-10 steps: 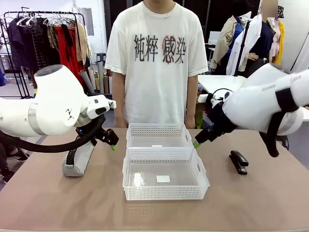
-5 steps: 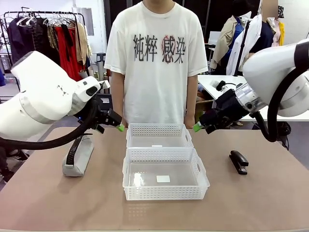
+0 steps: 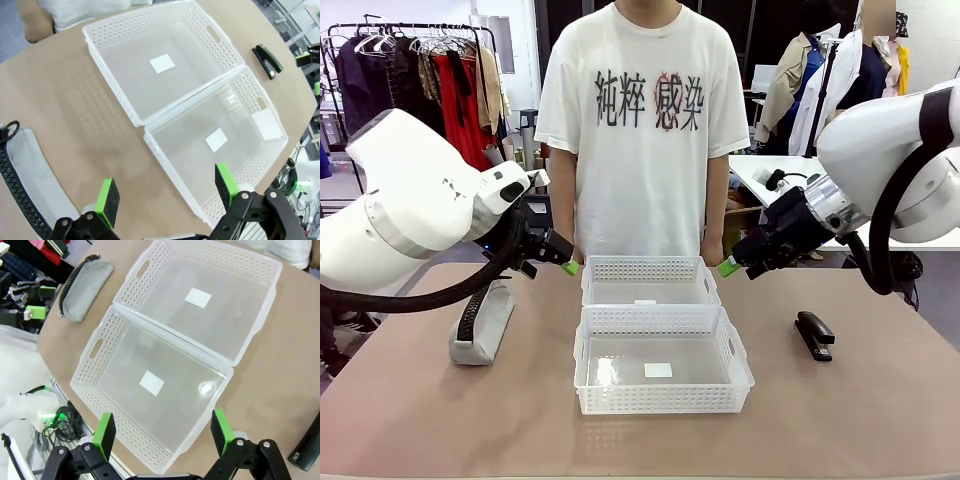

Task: Distribute items into two baskets.
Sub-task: Pick up the Pencil pouch that the person points to.

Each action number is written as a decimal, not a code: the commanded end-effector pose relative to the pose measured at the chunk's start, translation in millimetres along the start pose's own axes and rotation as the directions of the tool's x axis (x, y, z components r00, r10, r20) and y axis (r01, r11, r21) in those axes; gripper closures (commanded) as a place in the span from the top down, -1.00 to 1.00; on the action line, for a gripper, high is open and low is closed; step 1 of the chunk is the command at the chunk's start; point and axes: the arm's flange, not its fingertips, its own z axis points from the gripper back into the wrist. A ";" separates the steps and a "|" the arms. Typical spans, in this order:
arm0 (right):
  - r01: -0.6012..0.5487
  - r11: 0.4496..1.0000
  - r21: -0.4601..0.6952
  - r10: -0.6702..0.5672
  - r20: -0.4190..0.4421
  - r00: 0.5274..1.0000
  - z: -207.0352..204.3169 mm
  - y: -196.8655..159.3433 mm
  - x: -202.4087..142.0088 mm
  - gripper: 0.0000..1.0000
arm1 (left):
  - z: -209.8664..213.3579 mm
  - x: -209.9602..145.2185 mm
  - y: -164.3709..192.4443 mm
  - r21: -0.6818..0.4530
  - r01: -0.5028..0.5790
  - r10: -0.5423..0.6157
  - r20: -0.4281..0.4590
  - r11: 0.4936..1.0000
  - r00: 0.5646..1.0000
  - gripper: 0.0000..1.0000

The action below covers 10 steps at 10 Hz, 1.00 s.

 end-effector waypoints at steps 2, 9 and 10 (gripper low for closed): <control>0.220 0.949 0.225 -0.230 0.015 0.973 0.8 -5.4 15.3 1.00 | 1.2 12.2 -2.6 -0.106 -0.143 0.139 -0.047 0.984 0.989 1.00; 0.430 0.676 0.598 -0.503 -0.052 0.863 80.1 0.4 60.1 1.00 | 68.0 50.4 2.1 -0.601 -0.416 0.466 -0.081 0.683 0.881 1.00; 0.437 0.649 0.622 -0.525 -0.049 0.850 93.9 -3.6 66.6 1.00 | 79.6 55.6 5.0 -0.650 -0.407 0.482 -0.070 0.642 0.873 1.00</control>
